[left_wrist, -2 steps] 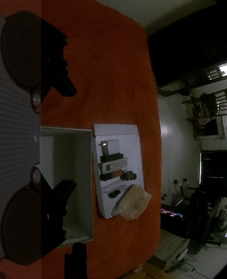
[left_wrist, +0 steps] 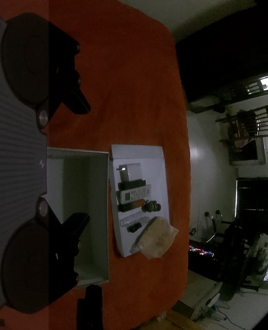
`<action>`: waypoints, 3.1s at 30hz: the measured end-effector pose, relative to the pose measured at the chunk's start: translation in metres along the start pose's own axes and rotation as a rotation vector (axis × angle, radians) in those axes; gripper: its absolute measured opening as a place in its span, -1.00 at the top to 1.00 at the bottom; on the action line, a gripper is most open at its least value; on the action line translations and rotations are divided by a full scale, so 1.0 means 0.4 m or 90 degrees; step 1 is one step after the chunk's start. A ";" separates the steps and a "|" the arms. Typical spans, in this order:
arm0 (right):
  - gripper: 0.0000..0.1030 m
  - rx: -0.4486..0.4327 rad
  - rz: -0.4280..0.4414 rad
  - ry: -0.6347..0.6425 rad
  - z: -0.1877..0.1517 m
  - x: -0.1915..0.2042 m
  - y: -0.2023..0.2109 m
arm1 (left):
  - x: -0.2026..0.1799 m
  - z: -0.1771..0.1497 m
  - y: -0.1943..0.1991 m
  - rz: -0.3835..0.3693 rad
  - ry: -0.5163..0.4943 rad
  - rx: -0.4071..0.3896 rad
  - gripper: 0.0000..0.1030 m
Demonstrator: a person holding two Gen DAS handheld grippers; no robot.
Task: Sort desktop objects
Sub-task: 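Move both tools from above the white box toward the tray of objects, then grasp the white charger block with the left tool while the right tool grasps the clear tube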
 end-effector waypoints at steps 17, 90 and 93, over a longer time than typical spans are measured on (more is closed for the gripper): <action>-1.00 -0.006 0.050 -0.039 0.010 -0.031 0.012 | 0.006 0.005 0.013 -0.003 0.026 -0.024 -1.00; -1.00 -0.074 0.192 0.049 0.417 0.048 -0.512 | 0.103 0.288 -0.700 -0.006 0.005 0.054 -1.00; -1.00 -0.064 0.183 0.057 0.417 0.058 -0.557 | 0.103 0.281 -0.745 -0.013 0.009 0.074 -1.00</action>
Point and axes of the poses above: each gripper's, at about its wrist camera, not at the fingertips, and y roughly against the way its jaws point, x to its left, z to its top, the point moved 1 cm from there along -y, roughly the way its jaws point, and after that the axes turned 8 degrees about -z, right-handed, at the moved point
